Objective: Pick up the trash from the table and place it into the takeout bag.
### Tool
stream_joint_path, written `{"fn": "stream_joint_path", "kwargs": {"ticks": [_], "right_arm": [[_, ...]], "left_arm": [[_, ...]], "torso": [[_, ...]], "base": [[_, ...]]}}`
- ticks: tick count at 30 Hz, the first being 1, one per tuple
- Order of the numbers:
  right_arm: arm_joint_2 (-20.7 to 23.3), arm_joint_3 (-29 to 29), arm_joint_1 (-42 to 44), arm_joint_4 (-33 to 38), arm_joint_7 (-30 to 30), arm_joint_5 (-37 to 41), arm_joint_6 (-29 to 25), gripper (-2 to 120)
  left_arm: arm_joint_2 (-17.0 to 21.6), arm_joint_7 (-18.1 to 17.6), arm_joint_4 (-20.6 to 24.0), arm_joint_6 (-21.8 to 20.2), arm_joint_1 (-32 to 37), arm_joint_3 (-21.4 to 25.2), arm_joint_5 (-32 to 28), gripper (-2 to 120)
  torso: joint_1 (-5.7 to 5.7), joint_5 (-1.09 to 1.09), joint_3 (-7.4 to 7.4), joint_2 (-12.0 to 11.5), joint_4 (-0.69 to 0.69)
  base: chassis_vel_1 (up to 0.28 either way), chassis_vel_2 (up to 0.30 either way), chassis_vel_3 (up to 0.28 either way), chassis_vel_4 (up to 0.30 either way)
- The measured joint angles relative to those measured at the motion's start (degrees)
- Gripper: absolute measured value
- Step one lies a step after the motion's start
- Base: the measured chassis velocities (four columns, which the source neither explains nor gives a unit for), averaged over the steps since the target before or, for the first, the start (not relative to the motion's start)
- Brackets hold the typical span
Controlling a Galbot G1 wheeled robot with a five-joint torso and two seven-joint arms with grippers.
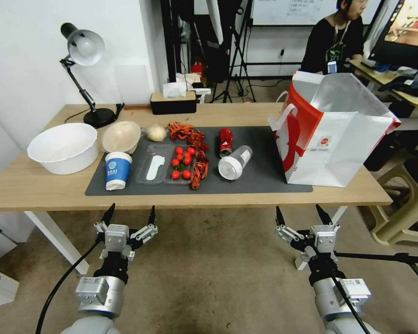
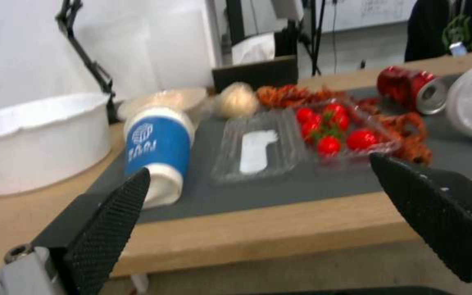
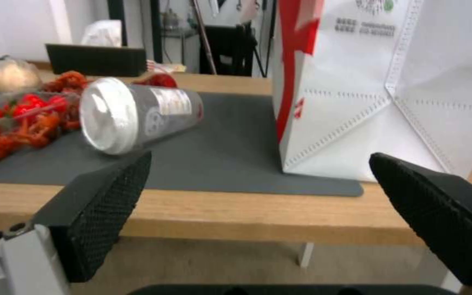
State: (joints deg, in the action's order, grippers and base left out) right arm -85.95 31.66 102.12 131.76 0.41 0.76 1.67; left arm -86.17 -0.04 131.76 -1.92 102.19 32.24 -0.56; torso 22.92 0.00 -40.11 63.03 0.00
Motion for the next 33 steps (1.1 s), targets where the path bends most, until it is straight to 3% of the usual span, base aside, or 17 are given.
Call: {"fn": "stream_joint_path", "kwargs": {"ticks": [3,4,7,9,13,25,33], "right_arm": [[0.0,1.44,-3.78,0.05,1.66,2.79,6.63,100],[0.0,1.44,-3.78,0.05,1.66,2.79,6.63,100],[-0.01,2.77,-7.34,0.2,3.24,5.47,13.02,100],[-0.02,3.19,-8.45,0.27,3.73,6.3,15.03,100],[1.58,2.09,-10.91,0.26,6.14,10.18,17.44,100],[4.44,-4.47,-13.56,-1.3,8.96,12.84,13.83,100],[8.13,-9.41,-20.09,-4.54,10.46,19.28,13.61,100]], "left_arm": [[-0.89,-0.52,-0.02,-6.92,-3.45,2.79,-2.03,100],[-0.89,-0.52,-0.02,-6.92,-3.45,2.79,-2.03,100],[-1.7,-1.02,-0.12,-13.19,-6.62,5.51,-4.06,100],[-1.65,-1.29,-0.3,-13.81,-7.38,6.68,-4.7,100],[-1.38,-1.35,-0.94,-12.83,-7.75,7.68,-5.28,100],[-1.34,-1.13,-1.58,-10.65,-7.49,7.77,-5.03,100],[-1.78,-0.99,-1.82,-9.73,-7.32,7.83,-4.31,100]], "torso": [[0.0,0.0,-0.01,0.0,0.0],[0.0,0.0,-0.01,0.0,0.0],[0.0,-0.01,-0.01,0.0,0.0],[0.0,0.0,-0.01,0.0,0.0],[0.01,-0.02,-0.01,0.0,0.03],[0.0,-0.01,0.0,0.0,0.0],[0.0,-0.01,0.0,0.0,0.0]], "base": [[0.0,0.0,0.0,0.0],[0.0,0.0,0.0,0.0],[0.0,0.0,0.0,0.0],[0.0,0.0,0.0,0.0],[0.0,0.0,0.0,0.0],[0.0,0.0,0.0,0.0],[0.0,0.0,0.0,0.0]]}}
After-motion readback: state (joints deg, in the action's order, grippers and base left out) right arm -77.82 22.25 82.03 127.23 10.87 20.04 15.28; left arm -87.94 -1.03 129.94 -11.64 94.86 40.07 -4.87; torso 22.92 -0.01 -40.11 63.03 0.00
